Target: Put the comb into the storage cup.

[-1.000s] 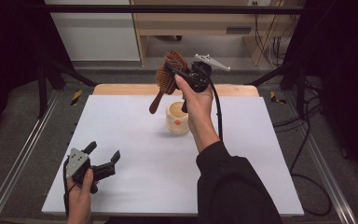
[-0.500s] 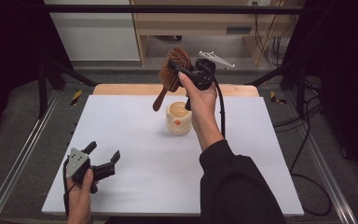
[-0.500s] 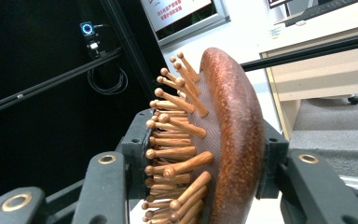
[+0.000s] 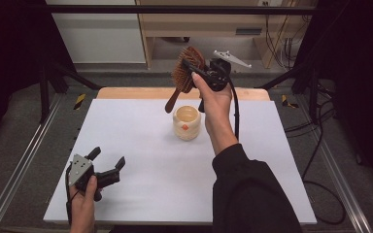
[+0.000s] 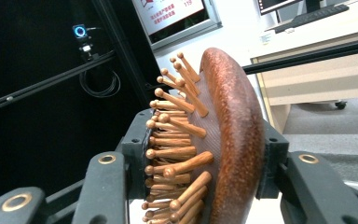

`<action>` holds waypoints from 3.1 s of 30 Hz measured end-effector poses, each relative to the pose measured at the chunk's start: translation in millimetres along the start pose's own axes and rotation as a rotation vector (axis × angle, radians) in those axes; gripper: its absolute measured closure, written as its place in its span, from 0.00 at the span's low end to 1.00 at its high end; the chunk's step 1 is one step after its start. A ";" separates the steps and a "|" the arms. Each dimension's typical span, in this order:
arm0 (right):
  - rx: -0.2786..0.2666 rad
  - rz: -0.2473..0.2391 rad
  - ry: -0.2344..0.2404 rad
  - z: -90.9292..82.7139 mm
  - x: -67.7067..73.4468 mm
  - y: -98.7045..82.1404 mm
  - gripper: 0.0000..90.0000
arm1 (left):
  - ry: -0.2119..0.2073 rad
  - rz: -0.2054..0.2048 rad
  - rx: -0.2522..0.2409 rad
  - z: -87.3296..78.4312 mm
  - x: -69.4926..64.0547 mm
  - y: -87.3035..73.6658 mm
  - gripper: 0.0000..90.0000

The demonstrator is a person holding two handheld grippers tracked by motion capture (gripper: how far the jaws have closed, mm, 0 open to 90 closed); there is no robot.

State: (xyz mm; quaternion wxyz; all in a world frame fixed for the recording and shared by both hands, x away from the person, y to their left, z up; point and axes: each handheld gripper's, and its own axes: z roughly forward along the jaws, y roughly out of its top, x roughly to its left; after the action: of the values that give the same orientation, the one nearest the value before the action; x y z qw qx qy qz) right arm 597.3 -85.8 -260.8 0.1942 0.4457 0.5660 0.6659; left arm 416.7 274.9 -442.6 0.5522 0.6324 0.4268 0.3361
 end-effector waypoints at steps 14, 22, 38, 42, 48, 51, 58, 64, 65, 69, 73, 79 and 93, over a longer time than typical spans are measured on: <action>-0.014 -0.009 -0.021 -9.1 -8.4 6.2 0.57 | -0.003 0.001 -0.005 -0.2 -0.2 0.1 0.04; -0.013 -0.015 -0.031 -12.7 -11.9 8.2 0.57 | -0.003 0.002 -0.007 -0.5 -0.3 0.2 0.04; -0.013 -0.026 -0.048 -17.4 -17.6 10.7 0.57 | -0.005 0.003 -0.012 -0.8 0.0 0.5 0.04; -0.009 -0.035 -0.052 -18.6 -18.6 10.7 0.57 | -0.006 0.006 -0.011 -1.0 -0.1 0.5 0.04; 0.005 -0.045 -0.062 -20.6 -21.9 8.0 0.57 | -0.006 0.007 -0.011 -1.0 -0.5 0.4 0.04; 0.014 -0.047 -0.065 -21.4 -24.7 5.1 0.57 | -0.006 0.007 -0.011 -0.6 -0.2 0.4 0.04; 0.042 -0.053 -0.085 -21.0 -32.1 -5.1 0.57 | -0.006 0.006 -0.014 -0.7 0.7 0.7 0.04; 0.051 -0.050 -0.091 -18.2 -34.4 -10.1 0.57 | -0.005 0.003 -0.016 -0.9 2.0 1.0 0.04; 0.051 -0.050 -0.091 -18.2 -34.4 -10.1 0.57 | -0.005 0.003 -0.017 -0.9 2.0 1.0 0.04; 0.055 -0.047 -0.092 -17.2 -35.3 -12.9 0.57 | -0.006 0.003 -0.018 -1.1 1.8 1.0 0.04; 0.059 -0.046 -0.092 -16.5 -37.2 -15.7 0.57 | -0.008 0.004 -0.017 -0.8 1.4 1.0 0.03; 0.067 -0.042 -0.096 -15.7 -39.8 -18.8 0.57 | -0.009 0.003 -0.017 -0.9 1.4 1.1 0.02; 0.075 -0.038 -0.100 -12.5 -43.8 -25.6 0.57 | -0.010 0.003 -0.018 -1.0 1.5 1.1 0.02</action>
State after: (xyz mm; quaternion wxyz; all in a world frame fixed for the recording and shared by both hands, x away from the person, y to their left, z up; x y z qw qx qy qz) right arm 604.0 -119.2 -300.4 0.2180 0.4746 0.5882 0.6174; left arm 416.6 276.7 -441.4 0.5594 0.6297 0.4201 0.3376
